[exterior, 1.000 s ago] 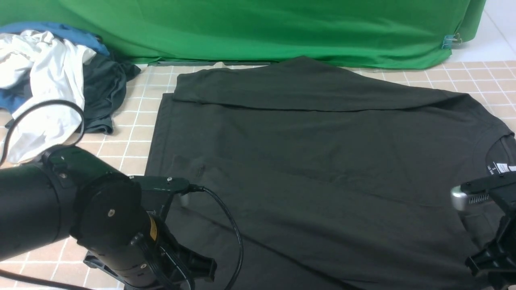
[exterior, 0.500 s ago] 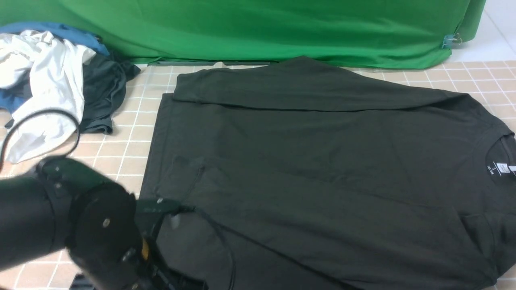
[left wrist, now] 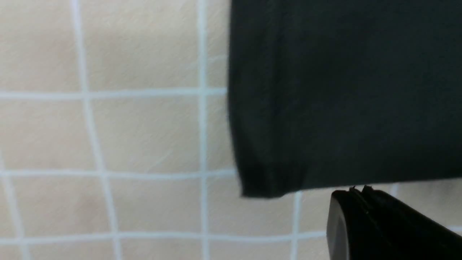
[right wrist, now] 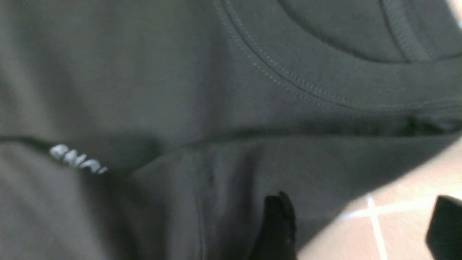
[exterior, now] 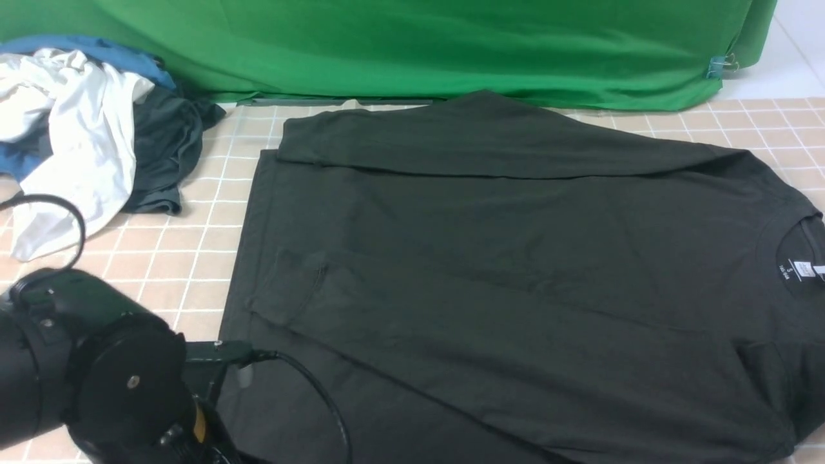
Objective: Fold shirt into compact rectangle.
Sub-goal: 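Grab the top left corner of the dark shirt with the left gripper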
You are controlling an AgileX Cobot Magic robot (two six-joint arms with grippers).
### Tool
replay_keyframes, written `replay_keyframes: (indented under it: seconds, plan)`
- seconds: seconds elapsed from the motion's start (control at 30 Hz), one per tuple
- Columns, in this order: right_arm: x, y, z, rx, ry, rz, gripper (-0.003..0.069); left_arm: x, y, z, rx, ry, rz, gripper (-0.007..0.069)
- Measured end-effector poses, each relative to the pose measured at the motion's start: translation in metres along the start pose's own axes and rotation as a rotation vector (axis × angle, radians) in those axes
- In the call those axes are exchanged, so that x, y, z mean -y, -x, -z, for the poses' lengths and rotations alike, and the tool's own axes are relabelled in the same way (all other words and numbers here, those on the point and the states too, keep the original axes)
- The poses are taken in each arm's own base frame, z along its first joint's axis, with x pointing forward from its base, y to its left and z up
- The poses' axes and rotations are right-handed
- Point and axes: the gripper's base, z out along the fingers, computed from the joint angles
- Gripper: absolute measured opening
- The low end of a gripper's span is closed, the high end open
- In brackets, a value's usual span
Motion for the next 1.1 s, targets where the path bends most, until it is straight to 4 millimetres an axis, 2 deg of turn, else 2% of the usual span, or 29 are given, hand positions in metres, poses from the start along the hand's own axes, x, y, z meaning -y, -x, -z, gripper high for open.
replay_keyframes:
  seconds: [0.07,0.17,0.27,0.3,0.33,0.37,0.4,0.47,0.7,0.87,0.97,1.1]
  plan:
    - [0.001,0.002,-0.017,-0.040,-0.005,-0.019,0.0566,0.002,0.001,-0.004,0.027,-0.034,0.013,0.0014]
    - [0.002,0.002,-0.031,-0.082,-0.008,-0.022,0.0563,0.000,-0.001,-0.008,0.028,-0.036,0.016,0.0014]
    - [0.002,0.002,-0.037,-0.100,-0.007,-0.025,0.0482,0.000,-0.002,-0.009,0.026,-0.034,0.015,0.0014]
    - [0.002,0.002,-0.037,-0.098,-0.006,-0.027,0.0426,0.000,-0.002,-0.009,0.026,-0.034,0.014,0.0014]
    - [0.002,0.002,-0.037,-0.097,-0.004,-0.029,0.0271,0.000,-0.002,-0.009,0.027,-0.034,0.011,0.0014]
    - [0.002,0.002,-0.037,-0.094,-0.004,-0.029,0.0191,0.000,-0.002,-0.009,0.028,-0.034,0.010,0.0014]
    - [0.002,0.002,-0.036,-0.094,-0.004,-0.029,0.0124,-0.001,-0.002,-0.009,0.030,-0.033,0.009,0.0014]
    - [0.002,0.003,-0.034,-0.099,-0.011,-0.019,0.0071,-0.001,-0.001,-0.009,0.033,-0.030,0.000,0.0014]
    - [0.010,-0.003,-0.018,-0.160,-0.095,0.078,0.0067,-0.001,-0.002,-0.009,0.028,-0.025,-0.011,0.0014]
    - [0.016,-0.006,-0.016,-0.195,-0.158,0.113,0.0089,-0.002,-0.001,-0.009,0.033,-0.017,-0.017,0.0014]
    - [0.017,-0.006,-0.015,-0.198,-0.178,0.073,0.0161,-0.002,-0.001,-0.009,0.036,-0.011,-0.022,0.0014]
    - [0.018,-0.009,-0.015,-0.231,-0.194,0.042,0.0363,-0.003,-0.002,-0.009,0.024,-0.002,-0.016,0.0014]
